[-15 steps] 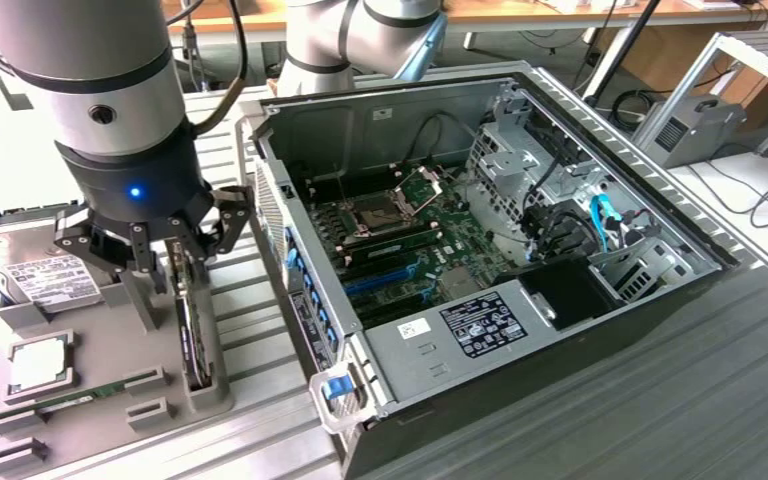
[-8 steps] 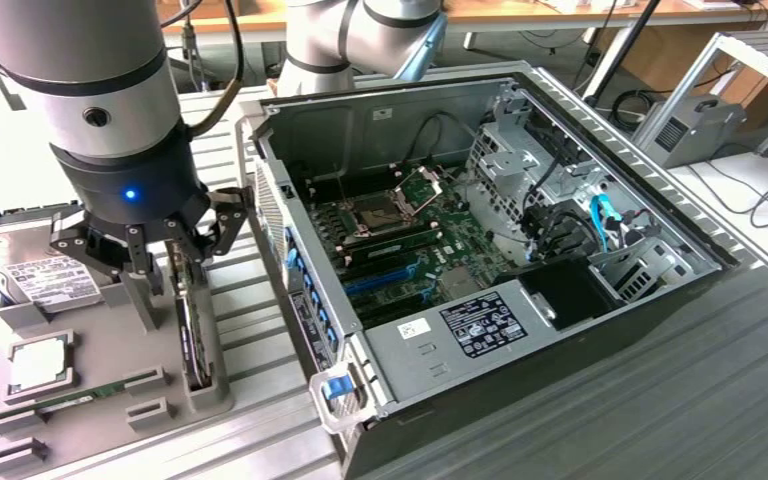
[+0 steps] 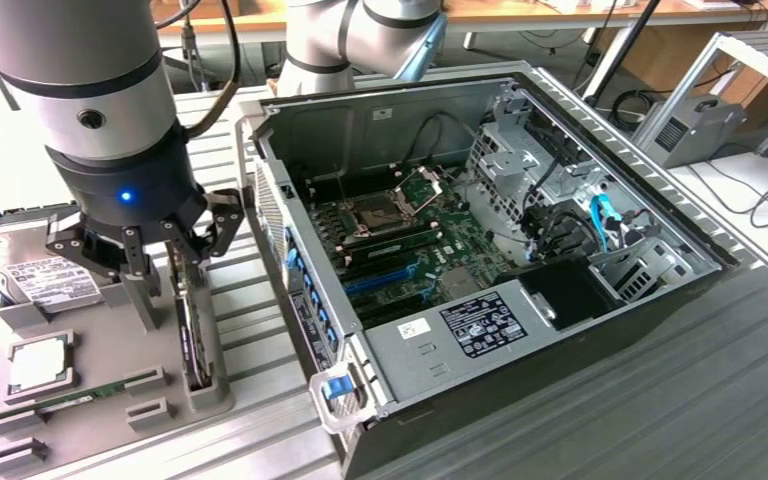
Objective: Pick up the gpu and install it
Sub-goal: 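Pick up the gpu and move the gpu toward the slot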
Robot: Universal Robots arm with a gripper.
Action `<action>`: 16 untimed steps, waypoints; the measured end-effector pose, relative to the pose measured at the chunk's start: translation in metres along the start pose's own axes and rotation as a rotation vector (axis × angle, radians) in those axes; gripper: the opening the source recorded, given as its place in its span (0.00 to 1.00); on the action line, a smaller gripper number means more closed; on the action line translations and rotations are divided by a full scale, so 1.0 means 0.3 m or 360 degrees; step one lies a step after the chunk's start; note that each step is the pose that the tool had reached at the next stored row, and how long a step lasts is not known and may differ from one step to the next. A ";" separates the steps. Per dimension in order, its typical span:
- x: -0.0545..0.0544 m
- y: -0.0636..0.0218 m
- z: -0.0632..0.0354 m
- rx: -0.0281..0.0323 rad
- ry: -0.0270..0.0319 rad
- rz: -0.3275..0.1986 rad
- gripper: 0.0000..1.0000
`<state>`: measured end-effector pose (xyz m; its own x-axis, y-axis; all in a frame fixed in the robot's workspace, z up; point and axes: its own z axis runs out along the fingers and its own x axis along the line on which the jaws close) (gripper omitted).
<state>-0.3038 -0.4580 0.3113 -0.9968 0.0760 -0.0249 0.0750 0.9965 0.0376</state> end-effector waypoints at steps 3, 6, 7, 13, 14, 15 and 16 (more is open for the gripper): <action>0.001 -0.001 0.007 -0.00002 -0.00001 0.0000 0.42; 0.002 -0.002 0.011 -0.00003 -0.00002 0.0000 0.42; 0.002 -0.002 0.012 -0.00004 -0.00004 0.0000 0.42; 0.003 -0.002 0.014 -0.00002 -0.00002 0.0000 0.42; 0.003 -0.002 0.014 -0.00002 -0.00002 0.0000 0.42; 0.003 -0.002 0.015 -0.00002 -0.00002 0.0000 0.42; 0.004 -0.002 0.016 -0.00001 -0.00001 0.0000 0.42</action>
<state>-0.3047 -0.4583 0.3064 -0.9968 0.0760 -0.0249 0.0750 0.9965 0.0376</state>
